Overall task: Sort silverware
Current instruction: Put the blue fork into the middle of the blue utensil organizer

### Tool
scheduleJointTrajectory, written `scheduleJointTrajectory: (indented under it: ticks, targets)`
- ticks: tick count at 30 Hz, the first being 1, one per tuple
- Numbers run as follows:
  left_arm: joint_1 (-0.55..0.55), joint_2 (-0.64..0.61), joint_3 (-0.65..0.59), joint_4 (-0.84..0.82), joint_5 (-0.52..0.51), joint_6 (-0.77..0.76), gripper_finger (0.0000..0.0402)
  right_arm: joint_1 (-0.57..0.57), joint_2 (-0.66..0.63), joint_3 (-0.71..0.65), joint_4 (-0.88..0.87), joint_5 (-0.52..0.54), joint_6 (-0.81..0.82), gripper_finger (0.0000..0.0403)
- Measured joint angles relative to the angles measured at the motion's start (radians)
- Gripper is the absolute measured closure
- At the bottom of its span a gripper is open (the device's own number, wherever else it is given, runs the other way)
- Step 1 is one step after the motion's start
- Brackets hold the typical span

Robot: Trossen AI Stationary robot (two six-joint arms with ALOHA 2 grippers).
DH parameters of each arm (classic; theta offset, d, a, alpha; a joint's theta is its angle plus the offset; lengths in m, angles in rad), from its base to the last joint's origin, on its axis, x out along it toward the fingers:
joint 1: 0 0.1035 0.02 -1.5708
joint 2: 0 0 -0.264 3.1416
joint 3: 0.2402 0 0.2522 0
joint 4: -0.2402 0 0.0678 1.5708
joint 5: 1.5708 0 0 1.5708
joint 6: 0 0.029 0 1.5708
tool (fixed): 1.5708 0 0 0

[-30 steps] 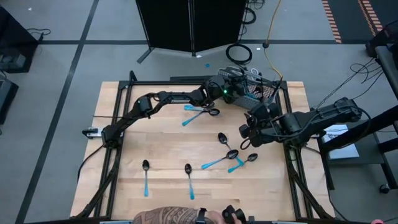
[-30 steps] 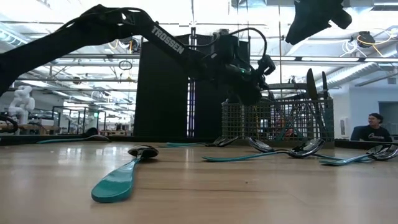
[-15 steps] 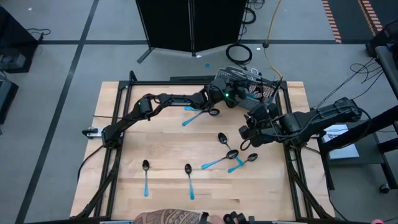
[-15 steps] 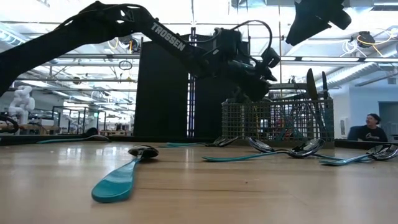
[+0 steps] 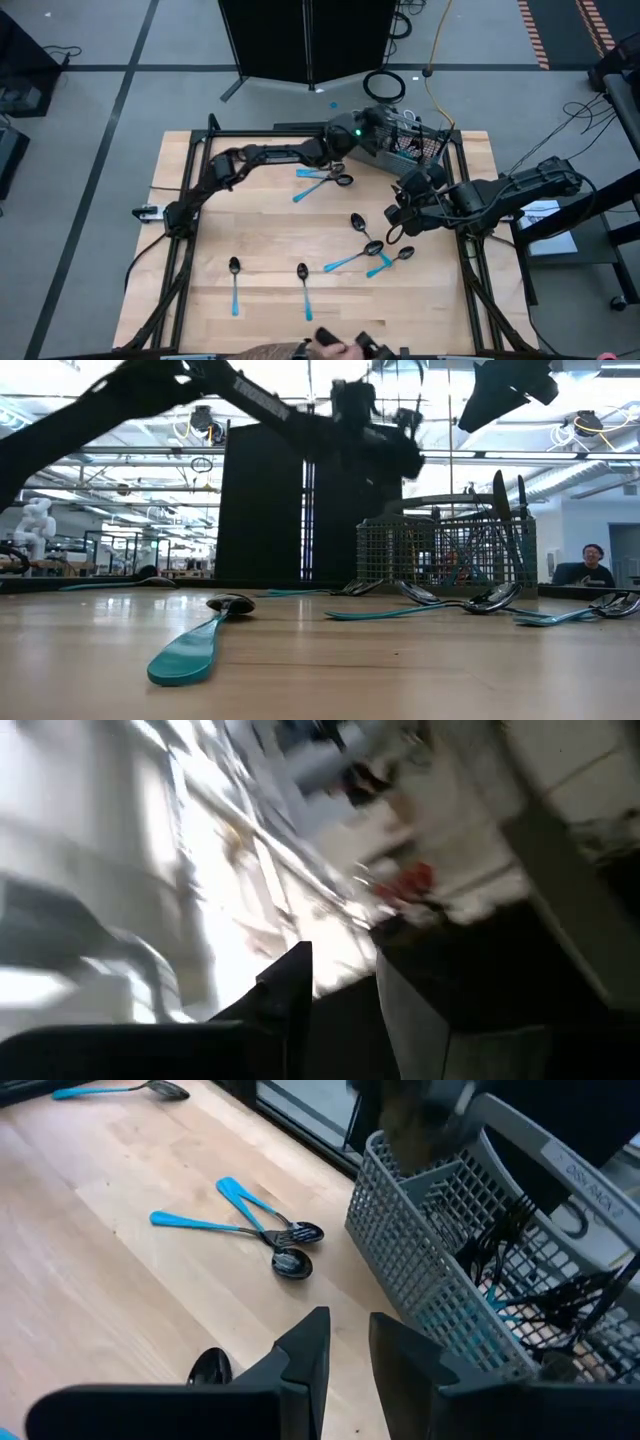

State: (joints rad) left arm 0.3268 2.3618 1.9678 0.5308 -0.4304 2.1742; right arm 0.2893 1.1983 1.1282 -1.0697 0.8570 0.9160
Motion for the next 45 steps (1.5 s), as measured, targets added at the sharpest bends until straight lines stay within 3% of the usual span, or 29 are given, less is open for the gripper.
scheduleJointTrajectory:
  ticks: [3,5,7,10,17,22,26,30,38,45]
  targets:
    - [-0.001,-0.095,0.0,-0.235,-0.108,-0.218,0.029,0.0,-0.001,0.0,0.01,0.002,-0.039,0.0335]
    - [0.005,-0.177,0.0,-0.527,-0.088,-0.414,0.029,0.0,-0.001,0.0,0.019,0.004,-0.069,0.0335]
    - [0.02,-0.254,0.0,-0.797,0.035,-0.599,0.029,0.0,-0.001,0.0,0.038,0.005,-0.109,0.0335]
    - [0.042,-0.344,0.0,-1.037,0.207,-0.834,0.029,0.001,-0.001,0.0,0.07,0.005,-0.177,0.0335]
    - [0.101,-0.504,0.0,-1.399,0.492,-1.235,0.029,0.01,0.005,0.0,0.108,-0.006,-0.221,0.0335]
    - [0.091,-0.561,-0.002,-1.602,0.595,-1.445,0.029,0.033,0.018,-0.033,0.241,-0.029,-0.236,0.0335]
    - [0.062,-0.625,-0.073,-1.702,0.619,-1.515,0.0297,0.05,0.042,-0.066,0.397,-0.057,-0.287,0.0335]
    - [0.043,-0.755,-0.207,-1.665,0.704,-1.609,0.0308,0.066,0.088,-0.1,0.589,-0.13,-0.334,0.0335]
    - [-0.089,-1.057,-0.637,-1.435,0.77,-1.804,0.0315,0.116,0.26,-0.108,0.822,-0.165,-0.355,0.0335]
    - [-0.219,-1.194,-0.941,-1.294,0.741,-2.061,0.0315,0.145,0.388,-0.108,0.986,-0.187,-0.354,0.0335]
